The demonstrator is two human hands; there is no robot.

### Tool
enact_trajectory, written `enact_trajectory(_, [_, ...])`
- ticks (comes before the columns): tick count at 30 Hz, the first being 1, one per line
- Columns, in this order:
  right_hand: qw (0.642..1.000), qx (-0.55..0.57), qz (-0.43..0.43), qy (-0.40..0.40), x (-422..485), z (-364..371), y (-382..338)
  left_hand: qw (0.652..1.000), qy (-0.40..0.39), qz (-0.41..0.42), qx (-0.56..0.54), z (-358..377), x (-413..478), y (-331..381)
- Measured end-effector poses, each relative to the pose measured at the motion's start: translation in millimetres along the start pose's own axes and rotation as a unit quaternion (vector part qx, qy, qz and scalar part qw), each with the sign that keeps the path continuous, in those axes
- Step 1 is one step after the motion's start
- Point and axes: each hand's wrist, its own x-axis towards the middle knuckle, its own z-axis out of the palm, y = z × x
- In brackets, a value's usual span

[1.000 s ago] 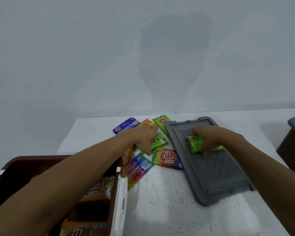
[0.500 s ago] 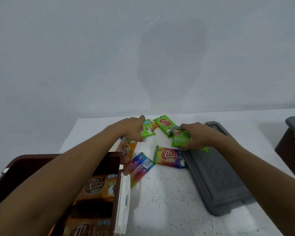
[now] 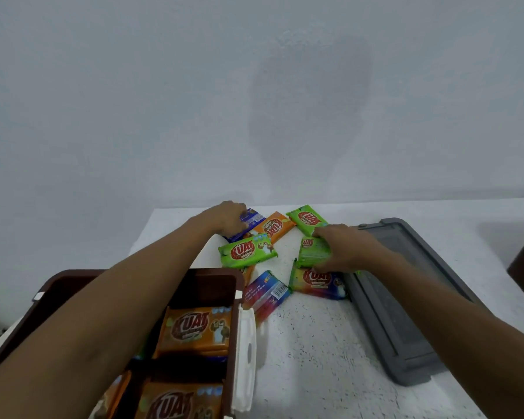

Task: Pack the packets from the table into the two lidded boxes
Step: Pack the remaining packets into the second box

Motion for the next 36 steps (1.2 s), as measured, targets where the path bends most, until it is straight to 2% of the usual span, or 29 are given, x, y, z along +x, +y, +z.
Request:
enact_trajectory(3, [1.0, -0.001, -0.001, 0.008, 3, 2, -3, 0.998, -0.037, -0.051, 0.02, 11, 11, -1])
enact_trajectory(6, [1.0, 0.007, 0.003, 0.018, 6, 4, -3, 0.996, -0.035, -0.079, 0.018, 19, 18, -1])
enact_trajectory(10, [0.999, 0.03, 0.014, 0.029, 4, 2, -6, 0.997, 0.012, -0.079, -0.004, 10, 16, -6])
enact_trajectory(13, [0.989, 0.136, 0.048, 0.014, 2, -4, -13, 0.996, 0.056, -0.06, -0.034, 4, 8, -16])
enact_trajectory(18, [0.932, 0.354, 0.074, -0.011, -14, -24, -44, 0.987, 0.121, 0.014, -0.103, -22, -33, -39])
enact_trajectory(22, [0.822, 0.566, 0.061, -0.024, -36, -45, -80, 0.974, 0.136, 0.047, -0.177, -39, -80, -55])
enact_trajectory(23, [0.801, 0.596, 0.061, -0.026, -42, -50, -88, 0.966, 0.125, 0.054, -0.219, -43, -91, -58])
enact_trajectory(25, [0.782, 0.622, 0.042, -0.014, -52, -59, -109, 0.933, 0.086, 0.073, -0.342, -48, -121, -64])
enact_trajectory(28, [0.789, 0.614, 0.015, 0.018, -65, -65, -142, 0.888, 0.055, 0.078, -0.45, -50, -164, -75])
enact_trajectory(32, [0.809, 0.588, -0.003, 0.002, -82, -60, -184, 0.866, 0.012, 0.086, -0.492, -41, -214, -94])
enact_trajectory(36, [0.873, 0.487, -0.007, 0.024, -94, -51, -215, 0.86, 0.004, 0.082, -0.503, -26, -242, -115])
